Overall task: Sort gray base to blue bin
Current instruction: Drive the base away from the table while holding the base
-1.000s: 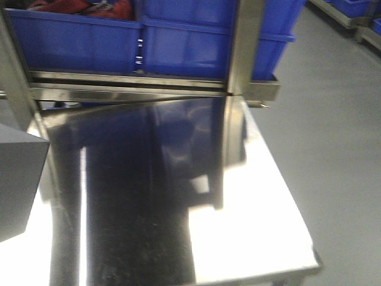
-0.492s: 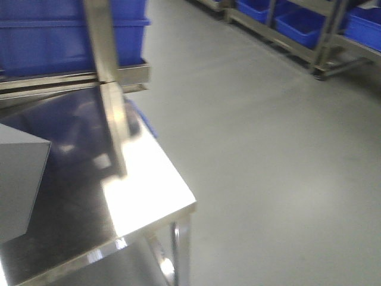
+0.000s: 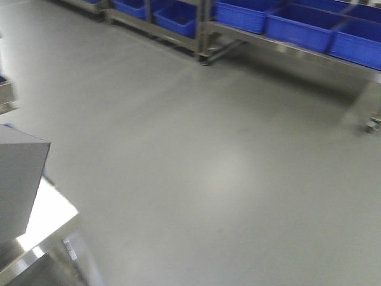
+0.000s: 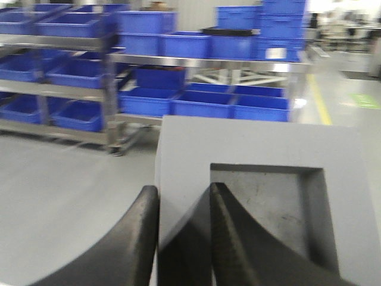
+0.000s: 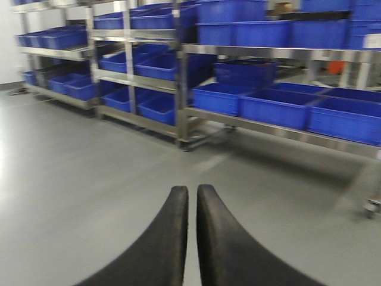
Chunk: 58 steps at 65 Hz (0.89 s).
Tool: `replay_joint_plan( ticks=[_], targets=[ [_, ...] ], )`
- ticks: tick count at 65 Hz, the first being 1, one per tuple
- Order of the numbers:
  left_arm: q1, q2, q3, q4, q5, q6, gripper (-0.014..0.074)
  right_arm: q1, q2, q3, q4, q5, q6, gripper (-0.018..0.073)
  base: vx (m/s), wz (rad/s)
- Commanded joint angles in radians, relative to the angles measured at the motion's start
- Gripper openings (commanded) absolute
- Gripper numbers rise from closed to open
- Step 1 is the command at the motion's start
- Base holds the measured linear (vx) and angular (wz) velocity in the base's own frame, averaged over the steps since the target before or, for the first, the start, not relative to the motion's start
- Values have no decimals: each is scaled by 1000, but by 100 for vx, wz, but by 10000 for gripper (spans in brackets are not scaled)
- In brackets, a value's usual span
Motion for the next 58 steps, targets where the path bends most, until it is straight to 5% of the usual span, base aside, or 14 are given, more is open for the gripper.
replay_joint_plan(
  ticks=[1, 58],
  targets=[
    [-2, 13, -28, -11, -99, -12, 150, -4, -8, 1, -6, -73, -7, -4, 5, -81],
    [-2, 13, -28, -11, -93, -12, 150, -4, -8, 1, -6, -73, -7, -4, 11, -60]
  ],
)
